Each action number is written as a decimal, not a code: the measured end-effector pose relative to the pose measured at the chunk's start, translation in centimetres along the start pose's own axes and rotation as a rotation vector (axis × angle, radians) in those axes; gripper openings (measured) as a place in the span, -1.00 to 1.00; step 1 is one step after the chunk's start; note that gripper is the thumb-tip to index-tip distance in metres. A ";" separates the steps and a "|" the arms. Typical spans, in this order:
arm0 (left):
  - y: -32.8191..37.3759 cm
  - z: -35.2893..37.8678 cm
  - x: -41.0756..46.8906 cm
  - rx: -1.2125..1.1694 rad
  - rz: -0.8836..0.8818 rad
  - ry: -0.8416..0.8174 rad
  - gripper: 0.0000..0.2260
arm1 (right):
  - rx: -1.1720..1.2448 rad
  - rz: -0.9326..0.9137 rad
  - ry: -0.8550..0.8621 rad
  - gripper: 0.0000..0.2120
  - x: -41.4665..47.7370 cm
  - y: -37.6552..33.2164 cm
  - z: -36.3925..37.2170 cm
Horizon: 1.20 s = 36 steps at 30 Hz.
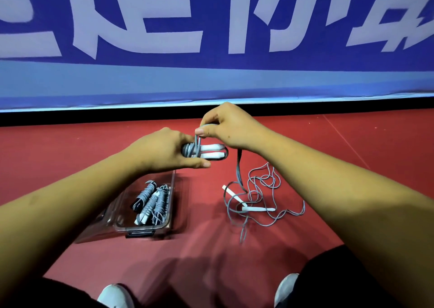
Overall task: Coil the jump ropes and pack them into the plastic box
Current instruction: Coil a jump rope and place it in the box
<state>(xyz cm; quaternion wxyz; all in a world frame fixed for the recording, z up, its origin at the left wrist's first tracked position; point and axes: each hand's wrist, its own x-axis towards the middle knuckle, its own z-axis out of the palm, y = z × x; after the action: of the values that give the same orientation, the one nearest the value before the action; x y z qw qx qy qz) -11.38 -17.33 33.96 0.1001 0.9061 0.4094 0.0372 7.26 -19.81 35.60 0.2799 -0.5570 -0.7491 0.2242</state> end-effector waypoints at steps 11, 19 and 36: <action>1.1 -0.2 -0.8 -0.807 0.092 0.018 -0.71 | 0.683 0.288 -0.161 -0.81 -1.3 4.2 1.3; -1.1 -1.1 0.1 -0.906 -0.125 0.181 -0.95 | 0.431 0.244 -0.275 -0.72 -1.9 3.0 3.0; -0.8 -0.3 0.3 -0.022 0.007 -0.006 -0.76 | -0.338 -0.082 0.049 -0.87 -1.2 -0.8 0.5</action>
<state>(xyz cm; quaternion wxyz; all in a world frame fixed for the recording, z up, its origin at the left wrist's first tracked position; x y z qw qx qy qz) -11.85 -16.54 34.10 0.1112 0.9065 0.4054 0.0396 6.61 -21.22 35.55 0.2094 -0.5706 -0.7910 0.0697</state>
